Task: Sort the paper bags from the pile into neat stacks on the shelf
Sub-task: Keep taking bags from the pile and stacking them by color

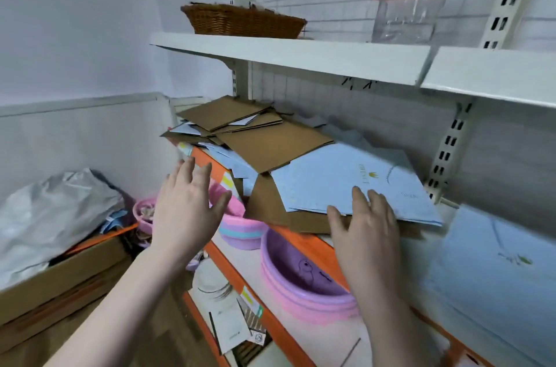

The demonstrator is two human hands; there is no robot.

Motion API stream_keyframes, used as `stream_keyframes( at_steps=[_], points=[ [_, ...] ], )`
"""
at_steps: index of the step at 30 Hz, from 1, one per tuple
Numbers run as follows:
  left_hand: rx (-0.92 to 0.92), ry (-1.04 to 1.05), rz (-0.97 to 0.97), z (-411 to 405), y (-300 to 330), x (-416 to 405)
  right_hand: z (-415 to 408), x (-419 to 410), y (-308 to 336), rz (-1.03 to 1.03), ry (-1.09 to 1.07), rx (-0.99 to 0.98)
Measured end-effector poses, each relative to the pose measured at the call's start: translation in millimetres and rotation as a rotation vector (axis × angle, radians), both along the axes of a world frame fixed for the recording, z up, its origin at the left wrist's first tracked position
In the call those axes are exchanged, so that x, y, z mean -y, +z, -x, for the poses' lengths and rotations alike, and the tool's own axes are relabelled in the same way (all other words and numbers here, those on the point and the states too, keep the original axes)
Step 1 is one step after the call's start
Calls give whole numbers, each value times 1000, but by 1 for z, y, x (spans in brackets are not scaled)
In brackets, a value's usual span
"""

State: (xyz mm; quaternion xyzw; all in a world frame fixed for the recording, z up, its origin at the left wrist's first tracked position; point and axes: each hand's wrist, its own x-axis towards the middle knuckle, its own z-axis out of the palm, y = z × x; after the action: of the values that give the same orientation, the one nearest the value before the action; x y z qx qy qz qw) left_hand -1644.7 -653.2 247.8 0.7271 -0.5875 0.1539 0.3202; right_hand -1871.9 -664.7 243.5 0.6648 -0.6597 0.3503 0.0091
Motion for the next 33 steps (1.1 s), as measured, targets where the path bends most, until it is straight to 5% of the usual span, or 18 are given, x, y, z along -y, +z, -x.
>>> stream_keyframes(
  at_steps=[11, 16, 20, 33],
  points=[
    [-105, -16, -3, -113, 15, 144, -114, 115, 34, -36, 27, -105],
    [-162, -122, -12, -156, 20, 218, -160, 149, 30, -19, -128, -213],
    [-142, -264, -44, -197, 23, 275, -208, 182, 16, 199, -284, -164],
    [22, -615, -281, -305, 29, 421, -353, 252, 9, 64, -562, -130]
  ],
)
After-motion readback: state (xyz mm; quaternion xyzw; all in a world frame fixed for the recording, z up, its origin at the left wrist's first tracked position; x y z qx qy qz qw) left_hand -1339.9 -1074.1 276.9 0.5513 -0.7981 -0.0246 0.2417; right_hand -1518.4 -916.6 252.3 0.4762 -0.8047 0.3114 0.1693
